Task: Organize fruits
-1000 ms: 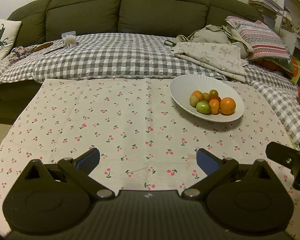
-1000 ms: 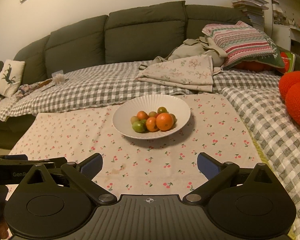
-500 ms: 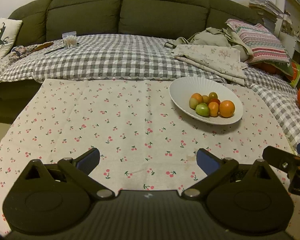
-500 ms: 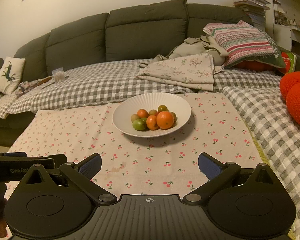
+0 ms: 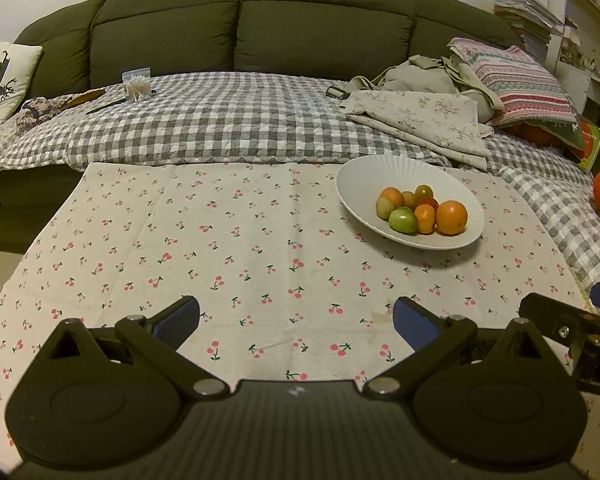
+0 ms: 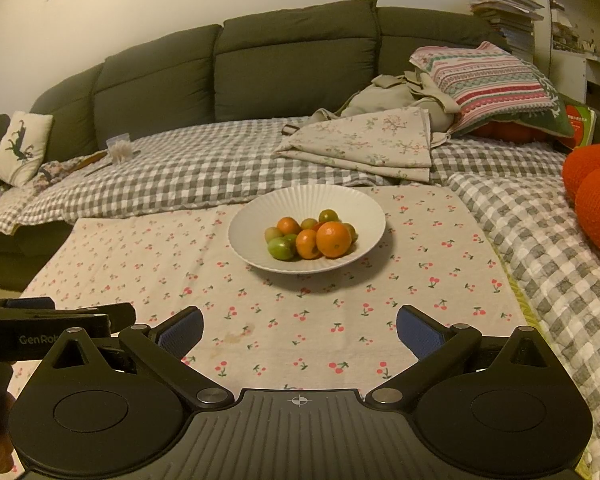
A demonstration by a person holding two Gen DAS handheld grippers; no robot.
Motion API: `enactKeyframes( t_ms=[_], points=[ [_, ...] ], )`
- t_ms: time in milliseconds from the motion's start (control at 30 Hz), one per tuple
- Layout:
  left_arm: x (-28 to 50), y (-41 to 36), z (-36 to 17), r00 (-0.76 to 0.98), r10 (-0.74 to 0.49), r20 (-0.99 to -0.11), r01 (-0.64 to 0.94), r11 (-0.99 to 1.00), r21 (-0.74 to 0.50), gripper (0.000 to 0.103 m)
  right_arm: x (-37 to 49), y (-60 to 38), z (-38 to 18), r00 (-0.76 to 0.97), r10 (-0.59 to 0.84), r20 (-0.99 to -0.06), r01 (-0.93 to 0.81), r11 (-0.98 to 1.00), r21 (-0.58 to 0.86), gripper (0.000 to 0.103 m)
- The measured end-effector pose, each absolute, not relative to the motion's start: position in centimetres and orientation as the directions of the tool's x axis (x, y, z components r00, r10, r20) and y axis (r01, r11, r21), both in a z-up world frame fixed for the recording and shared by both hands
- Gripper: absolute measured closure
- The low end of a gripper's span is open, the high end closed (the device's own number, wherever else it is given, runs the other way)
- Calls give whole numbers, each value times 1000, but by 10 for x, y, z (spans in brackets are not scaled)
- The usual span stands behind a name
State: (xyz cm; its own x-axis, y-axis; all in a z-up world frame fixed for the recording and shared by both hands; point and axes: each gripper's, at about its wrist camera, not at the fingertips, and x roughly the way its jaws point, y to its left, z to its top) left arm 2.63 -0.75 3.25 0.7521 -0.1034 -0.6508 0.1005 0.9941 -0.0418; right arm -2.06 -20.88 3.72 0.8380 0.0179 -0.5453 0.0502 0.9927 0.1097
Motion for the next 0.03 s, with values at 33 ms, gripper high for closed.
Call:
enactKeyframes(
  t_ms=[33],
  points=[
    [26, -7, 33, 752, -104, -651, 100, 994, -44, 1, -21, -209, 37, 838, 18, -545, 50, 993, 110, 0]
  ],
)
